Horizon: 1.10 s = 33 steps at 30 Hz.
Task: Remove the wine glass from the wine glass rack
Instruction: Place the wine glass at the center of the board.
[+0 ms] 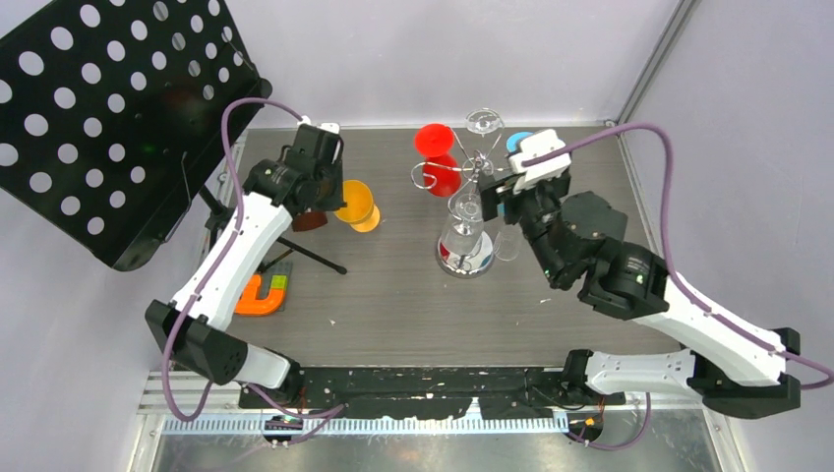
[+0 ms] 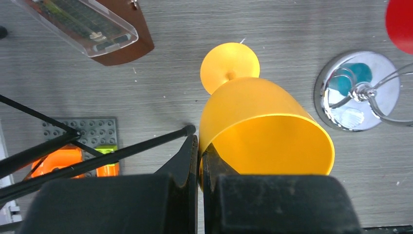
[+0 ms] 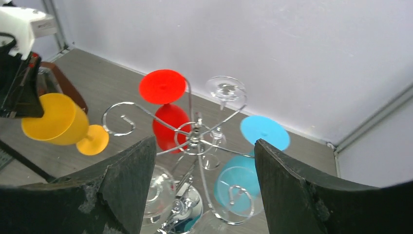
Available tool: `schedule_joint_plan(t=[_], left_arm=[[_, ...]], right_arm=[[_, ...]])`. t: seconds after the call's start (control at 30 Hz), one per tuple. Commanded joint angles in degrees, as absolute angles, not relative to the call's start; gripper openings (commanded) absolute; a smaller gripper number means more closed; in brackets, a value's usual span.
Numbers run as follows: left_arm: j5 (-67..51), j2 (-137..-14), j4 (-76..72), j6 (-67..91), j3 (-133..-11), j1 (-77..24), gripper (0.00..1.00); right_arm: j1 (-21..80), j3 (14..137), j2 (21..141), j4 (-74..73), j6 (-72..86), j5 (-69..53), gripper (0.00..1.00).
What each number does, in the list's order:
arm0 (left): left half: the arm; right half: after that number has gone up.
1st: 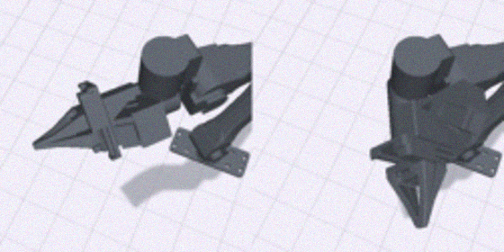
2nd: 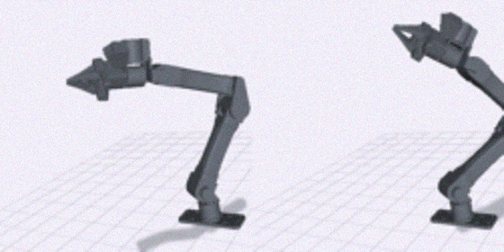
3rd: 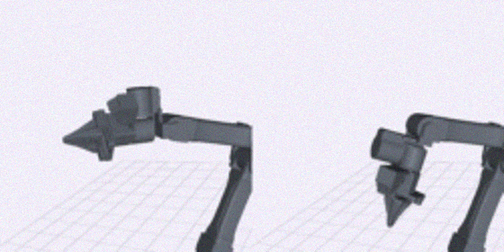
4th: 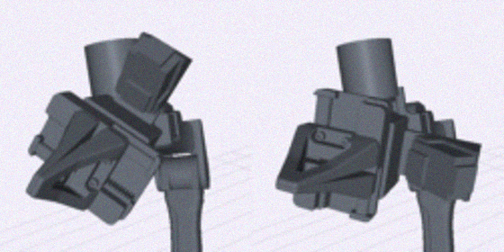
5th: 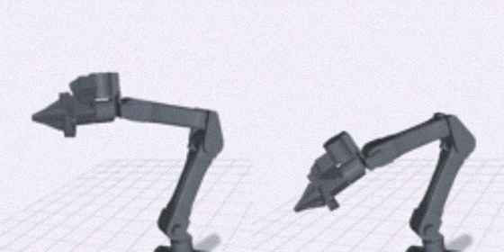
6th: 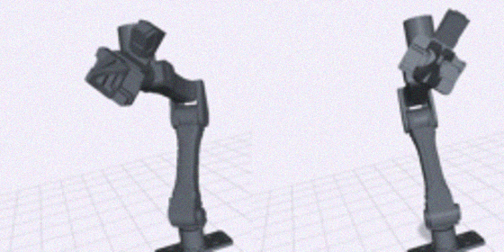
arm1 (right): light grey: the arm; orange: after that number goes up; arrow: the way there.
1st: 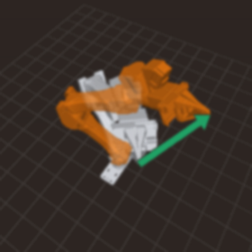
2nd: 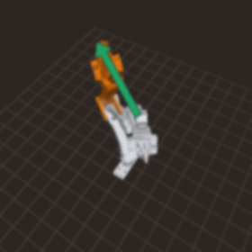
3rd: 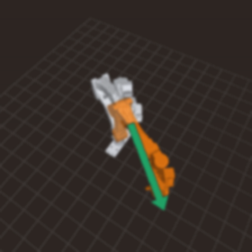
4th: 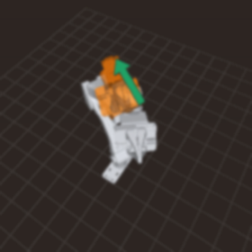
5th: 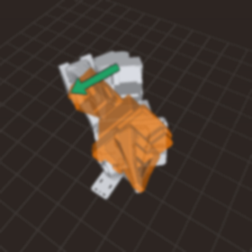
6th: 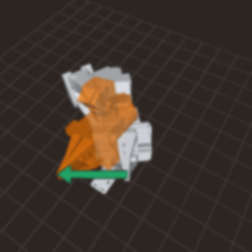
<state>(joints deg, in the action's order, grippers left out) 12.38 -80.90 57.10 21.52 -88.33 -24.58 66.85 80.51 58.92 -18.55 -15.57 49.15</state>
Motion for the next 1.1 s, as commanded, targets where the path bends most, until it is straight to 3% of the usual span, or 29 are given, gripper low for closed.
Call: schedule_joint_plan(t=[0.0, 0.4, 1.07], left_arm=[[11.5, -84.6, 59.7, 18.8, -93.1, -22.7, 0.0], [7.0, -99.6, 67.5, 14.8, -107.2, -20.8, 0.0], [4.7, -111.5, 68.9, 15.7, -115.6, -17.0, 0.0]], right_arm=[[61.3, 84.1, 56.9, -23.3, -9.1, 46.0, 0.8], [45.3, 81.5, 57.7, -28.4, -0.3, 31.7, 0.8], [39.9, 74.5, 56.8, -26.2, 3.3, 24.0, 0.82]])
